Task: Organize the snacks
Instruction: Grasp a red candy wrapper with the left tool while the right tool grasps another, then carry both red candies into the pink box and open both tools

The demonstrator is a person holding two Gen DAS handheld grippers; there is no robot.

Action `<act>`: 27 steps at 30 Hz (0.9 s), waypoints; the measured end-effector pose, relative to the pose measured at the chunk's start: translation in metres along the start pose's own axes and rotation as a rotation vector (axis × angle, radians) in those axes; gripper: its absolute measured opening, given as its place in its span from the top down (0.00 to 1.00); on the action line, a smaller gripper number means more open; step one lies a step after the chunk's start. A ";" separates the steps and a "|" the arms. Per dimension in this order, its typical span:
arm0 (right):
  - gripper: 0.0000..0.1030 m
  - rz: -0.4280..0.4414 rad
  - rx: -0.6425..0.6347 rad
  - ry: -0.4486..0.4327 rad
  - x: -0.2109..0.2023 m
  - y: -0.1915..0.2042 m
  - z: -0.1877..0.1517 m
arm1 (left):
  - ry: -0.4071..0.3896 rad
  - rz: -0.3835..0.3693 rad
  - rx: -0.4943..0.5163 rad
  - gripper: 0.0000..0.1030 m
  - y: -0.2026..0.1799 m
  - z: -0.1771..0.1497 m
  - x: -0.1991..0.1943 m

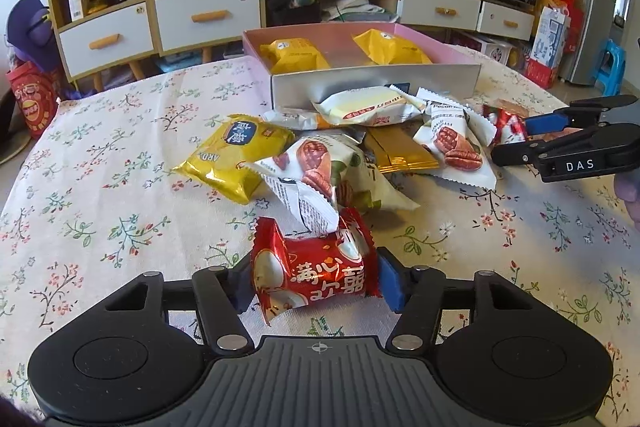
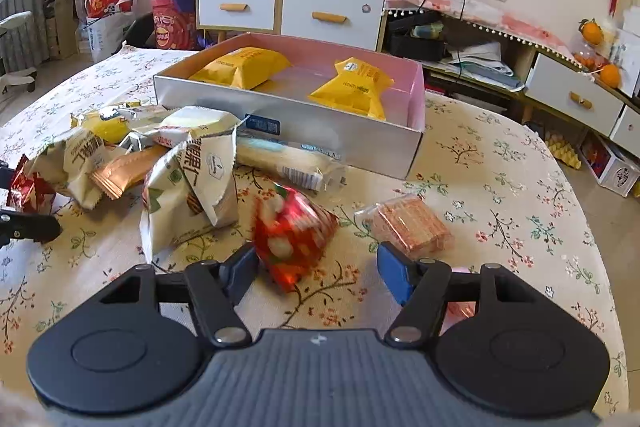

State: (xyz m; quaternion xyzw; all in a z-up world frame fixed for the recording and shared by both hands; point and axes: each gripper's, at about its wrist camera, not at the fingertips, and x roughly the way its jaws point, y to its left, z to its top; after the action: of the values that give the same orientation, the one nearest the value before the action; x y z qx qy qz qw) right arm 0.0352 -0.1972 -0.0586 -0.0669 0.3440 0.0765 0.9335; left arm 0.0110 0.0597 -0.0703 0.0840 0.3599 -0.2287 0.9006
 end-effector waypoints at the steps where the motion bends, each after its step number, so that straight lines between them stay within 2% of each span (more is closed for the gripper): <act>1: 0.43 0.003 -0.001 0.000 0.001 0.001 0.001 | 0.003 0.002 0.000 0.46 0.000 0.000 0.000; 5: 0.50 0.013 -0.013 0.006 0.003 0.005 0.003 | 0.015 0.004 -0.003 0.48 0.001 0.001 -0.001; 12: 0.70 0.014 -0.020 0.014 0.002 0.007 0.006 | 0.037 0.007 -0.017 0.55 0.005 0.002 -0.005; 27: 0.73 0.029 0.008 -0.032 -0.010 0.006 0.017 | 0.073 0.035 -0.022 0.58 0.009 0.004 -0.019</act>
State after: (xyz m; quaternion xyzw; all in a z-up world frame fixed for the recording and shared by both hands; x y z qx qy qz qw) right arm 0.0370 -0.1894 -0.0399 -0.0571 0.3303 0.0897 0.9379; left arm 0.0052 0.0728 -0.0547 0.0885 0.3933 -0.2055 0.8917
